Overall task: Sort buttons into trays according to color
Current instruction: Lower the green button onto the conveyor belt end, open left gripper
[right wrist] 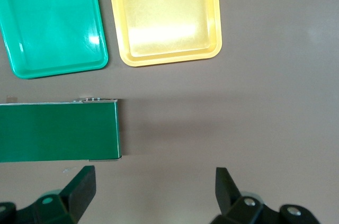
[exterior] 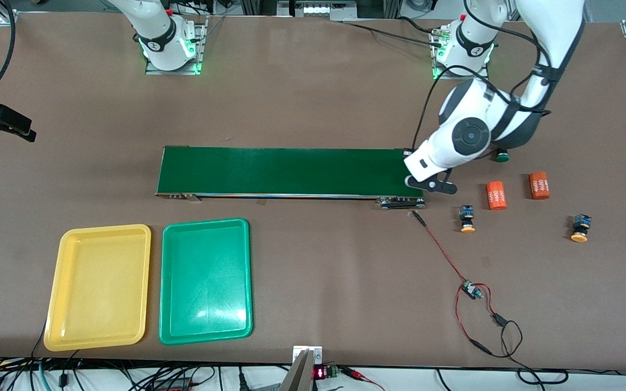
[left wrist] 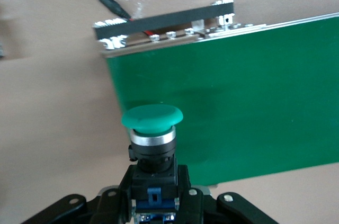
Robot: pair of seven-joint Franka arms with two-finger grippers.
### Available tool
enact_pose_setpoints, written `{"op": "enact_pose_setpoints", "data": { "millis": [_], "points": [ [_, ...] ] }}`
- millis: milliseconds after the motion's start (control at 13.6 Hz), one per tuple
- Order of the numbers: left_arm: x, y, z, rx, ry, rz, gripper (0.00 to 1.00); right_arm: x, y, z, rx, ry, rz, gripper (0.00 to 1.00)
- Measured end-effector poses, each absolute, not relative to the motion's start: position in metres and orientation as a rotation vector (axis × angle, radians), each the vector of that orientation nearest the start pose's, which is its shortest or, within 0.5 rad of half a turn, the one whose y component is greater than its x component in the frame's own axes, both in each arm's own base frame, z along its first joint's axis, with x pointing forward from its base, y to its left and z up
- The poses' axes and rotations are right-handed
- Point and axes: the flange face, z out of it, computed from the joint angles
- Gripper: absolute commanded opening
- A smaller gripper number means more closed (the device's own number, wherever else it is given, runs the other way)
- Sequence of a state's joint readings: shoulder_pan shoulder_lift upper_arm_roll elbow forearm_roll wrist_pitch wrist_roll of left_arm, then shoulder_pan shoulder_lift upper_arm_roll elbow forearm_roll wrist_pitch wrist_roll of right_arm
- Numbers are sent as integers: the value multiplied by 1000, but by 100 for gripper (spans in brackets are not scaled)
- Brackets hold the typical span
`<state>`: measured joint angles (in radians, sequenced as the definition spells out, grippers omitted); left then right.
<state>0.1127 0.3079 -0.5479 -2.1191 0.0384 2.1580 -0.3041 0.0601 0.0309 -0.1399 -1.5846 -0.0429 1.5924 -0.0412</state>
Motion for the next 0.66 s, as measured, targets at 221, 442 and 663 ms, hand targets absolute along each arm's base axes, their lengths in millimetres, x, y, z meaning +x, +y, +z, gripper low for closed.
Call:
{"op": "enact_pose_setpoints", "data": {
  "millis": [221, 442, 663],
  "points": [
    [489, -230, 254, -3170, 232, 362, 36, 563, -48, 603, -3187, 59, 41, 100],
    [491, -231, 255, -3181, 224, 337, 95, 563, -49, 603, -3187, 60, 39, 100],
    [495, -231, 259, -3189, 214, 314, 100, 563, -49, 603, -3187, 60, 36, 100]
  ]
}}
